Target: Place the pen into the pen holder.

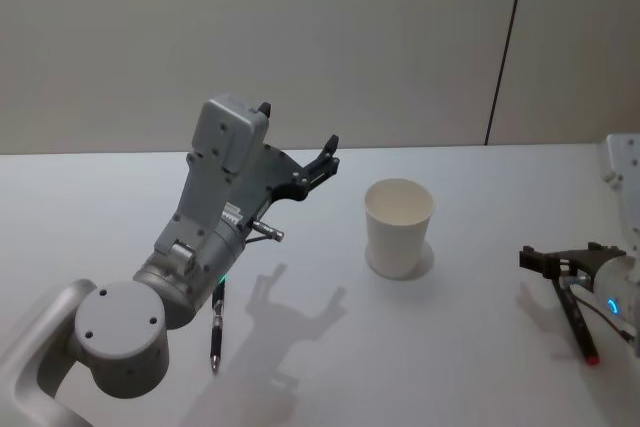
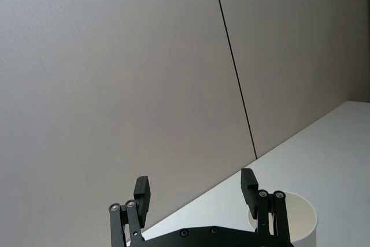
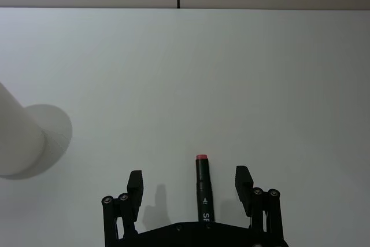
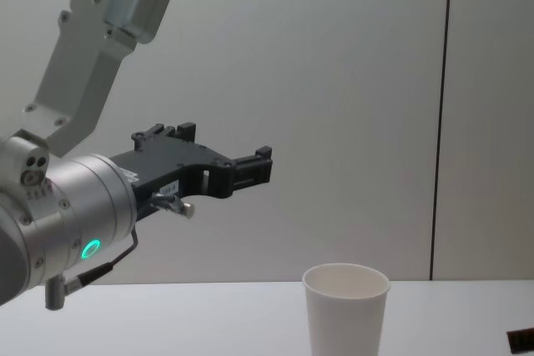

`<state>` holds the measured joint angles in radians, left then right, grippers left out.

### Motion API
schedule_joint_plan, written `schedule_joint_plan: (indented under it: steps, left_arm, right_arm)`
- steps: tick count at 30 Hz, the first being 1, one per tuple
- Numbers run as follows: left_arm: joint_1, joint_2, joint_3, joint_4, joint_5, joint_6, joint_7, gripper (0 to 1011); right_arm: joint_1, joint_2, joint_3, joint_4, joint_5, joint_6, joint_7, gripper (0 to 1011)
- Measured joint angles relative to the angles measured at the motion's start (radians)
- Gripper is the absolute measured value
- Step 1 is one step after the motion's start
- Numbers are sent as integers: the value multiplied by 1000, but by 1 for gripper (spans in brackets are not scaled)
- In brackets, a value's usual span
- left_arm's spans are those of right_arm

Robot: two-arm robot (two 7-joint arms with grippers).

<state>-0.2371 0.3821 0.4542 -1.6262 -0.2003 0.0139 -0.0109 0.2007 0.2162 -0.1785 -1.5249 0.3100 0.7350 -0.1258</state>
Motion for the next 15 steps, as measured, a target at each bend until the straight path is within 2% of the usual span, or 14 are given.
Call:
schedule_joint_plan:
  steps: [15]
  left_arm:
    - [0, 0, 0, 0, 0, 0, 0, 1000]
  right_arm:
    - [53, -22, 6, 81, -24, 37, -6, 1001]
